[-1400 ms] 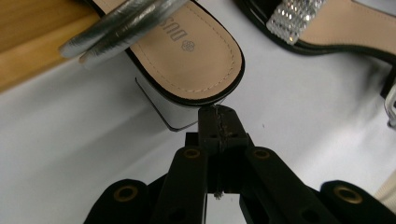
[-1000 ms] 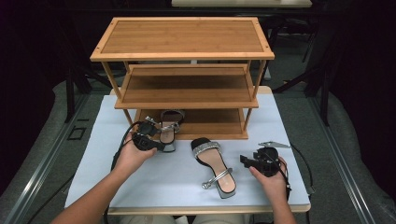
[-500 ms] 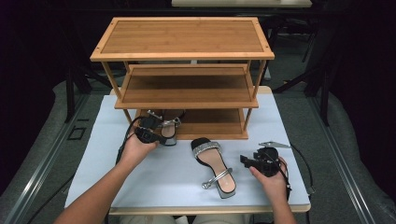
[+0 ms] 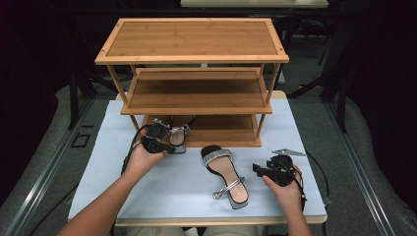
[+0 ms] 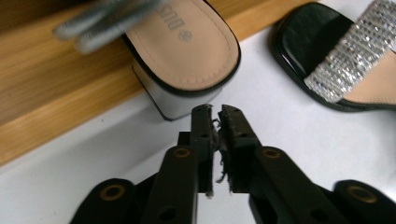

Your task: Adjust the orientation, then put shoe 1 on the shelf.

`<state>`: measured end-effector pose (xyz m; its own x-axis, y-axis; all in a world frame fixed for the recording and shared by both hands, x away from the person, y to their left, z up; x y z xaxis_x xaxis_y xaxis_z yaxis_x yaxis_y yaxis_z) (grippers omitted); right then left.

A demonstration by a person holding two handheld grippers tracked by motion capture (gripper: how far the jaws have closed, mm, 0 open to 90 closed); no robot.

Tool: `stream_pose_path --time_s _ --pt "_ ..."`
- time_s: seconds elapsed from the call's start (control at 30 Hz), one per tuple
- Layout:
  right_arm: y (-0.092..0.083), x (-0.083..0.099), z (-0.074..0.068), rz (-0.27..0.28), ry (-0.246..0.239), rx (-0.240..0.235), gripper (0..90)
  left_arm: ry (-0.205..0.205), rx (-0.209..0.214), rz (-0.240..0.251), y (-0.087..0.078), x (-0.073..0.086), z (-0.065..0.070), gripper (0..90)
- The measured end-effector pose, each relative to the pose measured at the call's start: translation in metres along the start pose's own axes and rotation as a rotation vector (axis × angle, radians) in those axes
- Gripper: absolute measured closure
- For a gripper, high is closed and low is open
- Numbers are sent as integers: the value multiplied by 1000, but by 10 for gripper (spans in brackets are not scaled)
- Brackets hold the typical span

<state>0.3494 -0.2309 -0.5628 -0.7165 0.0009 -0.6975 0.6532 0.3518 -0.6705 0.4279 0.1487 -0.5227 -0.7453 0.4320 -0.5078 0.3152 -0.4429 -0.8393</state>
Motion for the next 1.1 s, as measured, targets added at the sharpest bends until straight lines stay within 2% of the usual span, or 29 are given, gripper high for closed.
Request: stream_pose_path --time_s 0.03,0.07,0.2,0.23,0.27,0.4,0.43,0.47,0.5,0.53,0.57,0.6,0.73,0.77,0.8,0.87,0.9,0.97,1.0,1.03,1.07,1.1 --pt "0 0 0 -3 -5 -1 365 8 -7 4 -1 2 -1 802" --pt "-2 0 -1 -28 -5 -19 365 15 -15 5 -3 4 -1 777" --pt "0 -1 -7 -27 -27 -1 367 21 -17 31 -9 11 -2 674" --pt "0 -1 -7 -30 -39 9 368 17 -16 52 -13 16 -3 638" --pt "0 -1 -9 -29 -38 -1 367 11 -15 63 -14 19 -3 615" --pt "0 -3 -11 -38 -52 3 366 20 -33 61 -16 29 -6 494" --pt "-1 -5 -13 -44 -48 8 366 2 -27 62 -15 37 -8 468" --pt "-1 -5 -13 -44 -48 8 366 2 -27 62 -15 37 -8 452" --pt "-2 -7 -16 -54 -47 3 366 9 -33 53 -14 44 -12 449" --pt "-2 -8 -17 -52 -56 27 366 3 -35 53 -14 46 -13 448" --pt "-2 -9 -19 -66 -56 3 366 -3 -31 55 -14 48 -15 446" --pt "-3 -9 -21 -62 -64 39 366 -3 -31 55 -14 48 -15 446" --pt "-4 -11 -25 -89 -77 15 365 -26 -11 76 -17 57 -20 445" --pt "-5 -12 -28 -91 -82 48 364 -27 -9 81 -18 59 -21 443" --pt "-6 -14 -30 -111 -85 20 363 -34 -5 102 -20 62 -22 438" --pt "-6 -15 -31 -117 -89 8 364 -39 -5 108 -22 64 -23 437" --pt "-6 -19 -36 -138 -103 6 363 -53 -16 133 -27 68 -27 433" --pt "-7 -22 -41 -144 -127 61 357 -61 -31 129 -31 71 -31 420" --pt "-7 -24 -44 -164 -144 34 355 -65 -35 124 -34 73 -34 403" --pt "-7 -24 -44 -164 -144 34 355 -65 -35 124 -34 73 -34 393" --pt "-9 -29 -51 -189 -174 13 354 -80 -40 119 -37 77 -38 384" --pt "-9 -31 -54 -191 -181 43 353 -87 -42 117 -37 79 -40 383"
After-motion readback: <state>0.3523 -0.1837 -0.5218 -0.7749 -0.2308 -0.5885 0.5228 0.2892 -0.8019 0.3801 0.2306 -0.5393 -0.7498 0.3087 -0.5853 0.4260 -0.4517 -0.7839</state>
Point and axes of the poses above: each handheld gripper's, and its own axes: y roughly forward along the jaws, x roughly out of its underside, z roughly to its right, the point moved 3 cm from there along y, roughly forward along the jaws, and after that the axes turned 2 degrees about y, right-handed, at the moved point
